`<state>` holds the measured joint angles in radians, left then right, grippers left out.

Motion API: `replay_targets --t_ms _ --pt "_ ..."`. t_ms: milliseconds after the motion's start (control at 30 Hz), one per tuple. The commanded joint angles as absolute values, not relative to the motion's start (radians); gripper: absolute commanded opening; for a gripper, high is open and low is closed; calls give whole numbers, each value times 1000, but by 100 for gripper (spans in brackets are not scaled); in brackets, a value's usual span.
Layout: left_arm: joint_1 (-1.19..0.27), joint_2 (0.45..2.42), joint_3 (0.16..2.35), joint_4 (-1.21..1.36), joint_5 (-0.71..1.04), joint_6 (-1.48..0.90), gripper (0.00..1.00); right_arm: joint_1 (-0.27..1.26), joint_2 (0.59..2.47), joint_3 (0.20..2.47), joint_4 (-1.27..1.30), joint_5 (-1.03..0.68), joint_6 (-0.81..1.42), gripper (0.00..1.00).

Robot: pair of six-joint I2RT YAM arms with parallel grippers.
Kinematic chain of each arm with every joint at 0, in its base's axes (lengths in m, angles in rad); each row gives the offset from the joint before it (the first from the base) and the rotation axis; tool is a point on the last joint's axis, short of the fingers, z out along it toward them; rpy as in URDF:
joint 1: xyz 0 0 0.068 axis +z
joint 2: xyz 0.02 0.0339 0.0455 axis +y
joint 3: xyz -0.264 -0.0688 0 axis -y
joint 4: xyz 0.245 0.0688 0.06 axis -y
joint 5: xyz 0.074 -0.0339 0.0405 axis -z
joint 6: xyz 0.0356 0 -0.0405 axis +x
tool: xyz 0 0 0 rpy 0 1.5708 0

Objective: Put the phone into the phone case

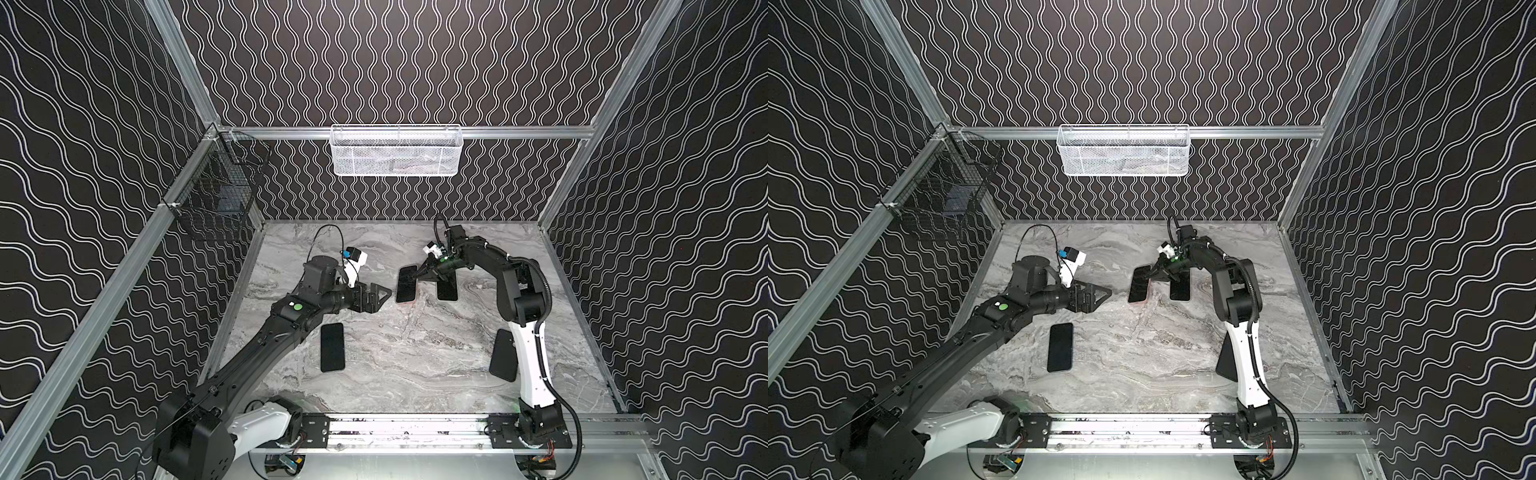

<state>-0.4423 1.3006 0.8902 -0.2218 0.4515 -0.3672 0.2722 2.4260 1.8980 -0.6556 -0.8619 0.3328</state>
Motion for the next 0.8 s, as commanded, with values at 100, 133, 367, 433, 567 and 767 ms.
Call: replay_targets --t_ms 100,133,367,433,567,767 --pt "-439 1299 891 -194 451 -372 98 268 2458 1921 -633 -747 350 19" --pt "-440 1299 891 -195 450 -370 98 267 2462 1928 -641 -740 348 23" --pt "-439 1292 892 -201 446 -374 98 266 2460 1942 -656 -715 337 29" --pt "-440 1290 891 -202 444 -374 98 266 2443 1935 -652 -709 331 31" --pt "-440 1259 888 -216 411 -372 98 265 2347 1890 -626 -695 324 38" --pt "-440 1112 853 -227 199 -387 99 269 1964 1604 -447 -585 324 50"
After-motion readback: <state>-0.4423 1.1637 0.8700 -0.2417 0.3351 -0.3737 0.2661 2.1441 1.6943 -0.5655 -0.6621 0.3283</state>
